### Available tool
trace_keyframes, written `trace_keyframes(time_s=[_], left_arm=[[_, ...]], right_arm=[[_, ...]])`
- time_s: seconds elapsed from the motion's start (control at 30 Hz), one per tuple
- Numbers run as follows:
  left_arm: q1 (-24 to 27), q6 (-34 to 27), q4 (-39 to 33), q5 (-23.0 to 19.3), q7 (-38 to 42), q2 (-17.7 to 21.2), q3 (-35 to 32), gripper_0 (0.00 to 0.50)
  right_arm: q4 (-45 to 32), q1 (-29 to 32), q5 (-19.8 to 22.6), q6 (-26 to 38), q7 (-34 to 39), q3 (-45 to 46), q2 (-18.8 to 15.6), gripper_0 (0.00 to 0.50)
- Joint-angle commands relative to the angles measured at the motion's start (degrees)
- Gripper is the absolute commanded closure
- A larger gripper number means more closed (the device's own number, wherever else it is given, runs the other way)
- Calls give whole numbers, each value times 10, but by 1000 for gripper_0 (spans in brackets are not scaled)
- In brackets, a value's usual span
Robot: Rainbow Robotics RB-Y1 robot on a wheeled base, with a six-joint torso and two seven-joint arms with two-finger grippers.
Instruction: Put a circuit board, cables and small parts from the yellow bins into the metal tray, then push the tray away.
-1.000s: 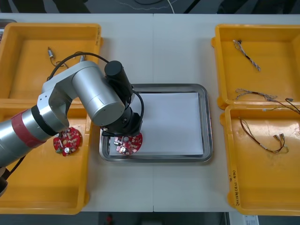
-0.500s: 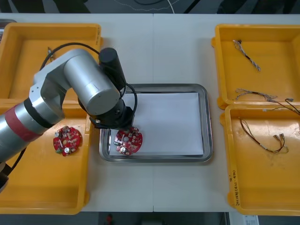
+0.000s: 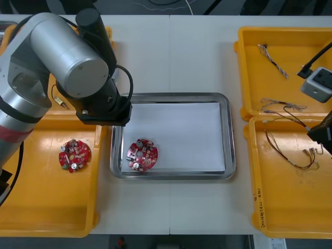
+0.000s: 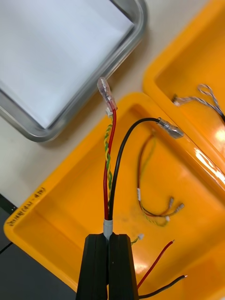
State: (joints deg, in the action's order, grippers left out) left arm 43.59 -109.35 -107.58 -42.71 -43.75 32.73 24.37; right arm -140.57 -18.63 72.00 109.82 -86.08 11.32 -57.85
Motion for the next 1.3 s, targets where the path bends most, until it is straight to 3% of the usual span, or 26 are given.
trace_keyframes(time_s=[0.03,0.4,0.77,0.93,1.3], left_arm=[[23,-7,-36,-7,-8,-5,-63,0],[23,-7,0,-5,-5,20,-151,0],[62,-7,125,47,-12,46,-165,0],[82,-7,174,68,-14,49,-188,0],[100,60,241,108,-85,64,-227,0]], right_arm=[[-15,-83,14,2,-16,-82,-23,500],[1,-236,-42,2,-20,-298,-2,500],[101,-354,-148,-5,-30,-464,128,500],[148,-374,-183,-39,-39,-507,169,500],[230,-375,-251,-134,-68,-597,206,500]])
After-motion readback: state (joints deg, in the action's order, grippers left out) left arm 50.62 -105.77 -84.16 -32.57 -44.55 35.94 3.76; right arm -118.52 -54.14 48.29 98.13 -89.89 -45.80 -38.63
